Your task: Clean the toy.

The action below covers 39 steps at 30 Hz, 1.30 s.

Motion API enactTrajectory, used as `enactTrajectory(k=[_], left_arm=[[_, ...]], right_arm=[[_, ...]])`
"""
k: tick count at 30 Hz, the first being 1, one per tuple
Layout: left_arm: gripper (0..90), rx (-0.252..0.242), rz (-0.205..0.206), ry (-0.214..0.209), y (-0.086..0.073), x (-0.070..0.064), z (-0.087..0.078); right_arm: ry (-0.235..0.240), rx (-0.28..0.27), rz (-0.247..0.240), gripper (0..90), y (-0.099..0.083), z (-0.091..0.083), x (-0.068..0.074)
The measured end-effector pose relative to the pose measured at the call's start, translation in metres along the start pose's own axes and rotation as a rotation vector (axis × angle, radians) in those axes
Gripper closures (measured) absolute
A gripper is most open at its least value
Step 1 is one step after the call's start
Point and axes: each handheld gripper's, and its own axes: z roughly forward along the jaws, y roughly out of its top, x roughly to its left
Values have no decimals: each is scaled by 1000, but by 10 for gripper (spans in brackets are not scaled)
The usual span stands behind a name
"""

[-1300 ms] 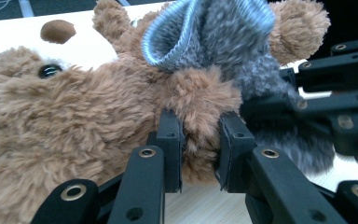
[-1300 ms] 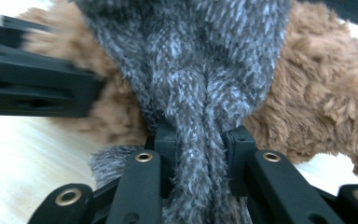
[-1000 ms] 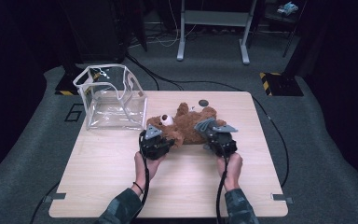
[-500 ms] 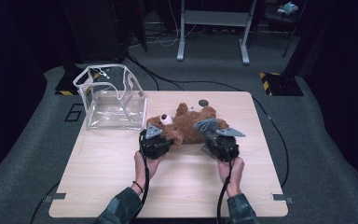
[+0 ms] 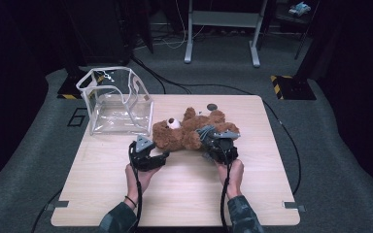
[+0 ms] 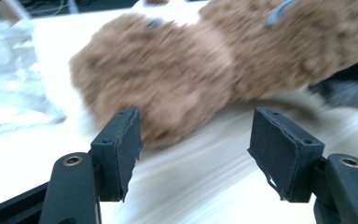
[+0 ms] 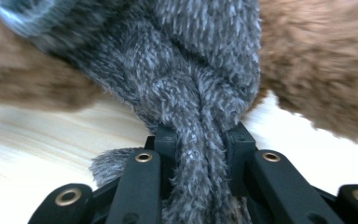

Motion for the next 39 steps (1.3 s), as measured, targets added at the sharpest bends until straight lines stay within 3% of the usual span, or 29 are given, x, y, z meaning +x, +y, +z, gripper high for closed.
enactTrajectory(k=[7, 12, 17, 20, 25, 29, 31, 34, 36, 39], left_arm=[[334, 24, -16, 14, -10, 10, 4], [421, -4, 21, 35, -7, 8, 9], [599, 1, 18, 36, -4, 5, 17], [683, 5, 21, 41, -2, 4, 19], [823, 8, 20, 41, 5, 4, 22], [890, 11, 40, 41, 5, 6, 24], [893, 10, 30, 34, 5, 7, 24], [894, 12, 23, 31, 5, 7, 25], [894, 12, 24, 32, 5, 8, 25], [847, 2, 13, 41, 5, 10, 22]], right_arm=[[-5, -41, 15, 722, -5, -19, -8], [13, -89, 33, 722, -8, -44, -12], [68, -136, 7, 722, -2, -65, 5], [107, -148, -32, 722, 3, -70, 25], [173, -142, -124, 721, 11, -64, 69], [198, -110, -181, 720, 16, -46, 99], [201, -87, -209, 721, 18, -34, 111], [192, -54, -225, 720, 21, -16, 119], [149, -45, -219, 720, 23, -8, 122], [115, -58, -201, 720, 23, -14, 113]])
